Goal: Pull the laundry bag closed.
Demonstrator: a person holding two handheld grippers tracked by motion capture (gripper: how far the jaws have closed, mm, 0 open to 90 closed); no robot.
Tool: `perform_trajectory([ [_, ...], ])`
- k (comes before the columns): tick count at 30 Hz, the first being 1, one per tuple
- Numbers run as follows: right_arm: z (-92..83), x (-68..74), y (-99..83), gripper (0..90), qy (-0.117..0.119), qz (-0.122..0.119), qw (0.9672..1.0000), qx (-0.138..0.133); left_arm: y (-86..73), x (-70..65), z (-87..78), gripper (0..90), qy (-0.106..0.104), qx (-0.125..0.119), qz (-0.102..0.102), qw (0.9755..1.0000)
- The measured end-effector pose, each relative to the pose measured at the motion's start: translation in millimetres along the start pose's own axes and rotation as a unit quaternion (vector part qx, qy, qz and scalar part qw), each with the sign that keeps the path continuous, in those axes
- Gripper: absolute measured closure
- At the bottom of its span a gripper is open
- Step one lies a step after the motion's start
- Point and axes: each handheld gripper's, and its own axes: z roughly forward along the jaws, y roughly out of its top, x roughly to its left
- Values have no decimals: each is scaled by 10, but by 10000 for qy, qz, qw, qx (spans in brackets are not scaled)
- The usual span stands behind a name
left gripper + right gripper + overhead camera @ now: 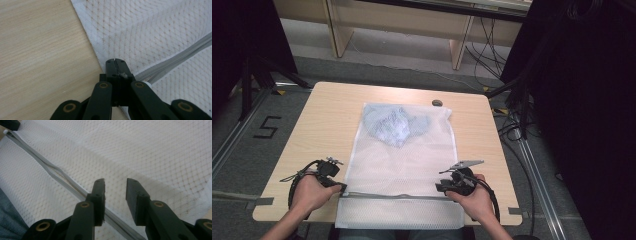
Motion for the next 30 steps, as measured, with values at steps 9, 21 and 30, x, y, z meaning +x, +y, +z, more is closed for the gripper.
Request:
perform_trajectory([
  [9, 87, 206, 102, 681, 297, -144, 9994, 54, 14, 2, 3, 898, -31, 89, -52, 9999],
  [21, 439, 616, 384, 694, 655, -703, 9951, 249, 15, 48, -1, 898, -68, 97, 112, 9999],
  [30, 694, 887, 505, 764, 817, -1079, 9897, 457, 10, 66, -7, 898, -100, 121, 184, 9997],
])
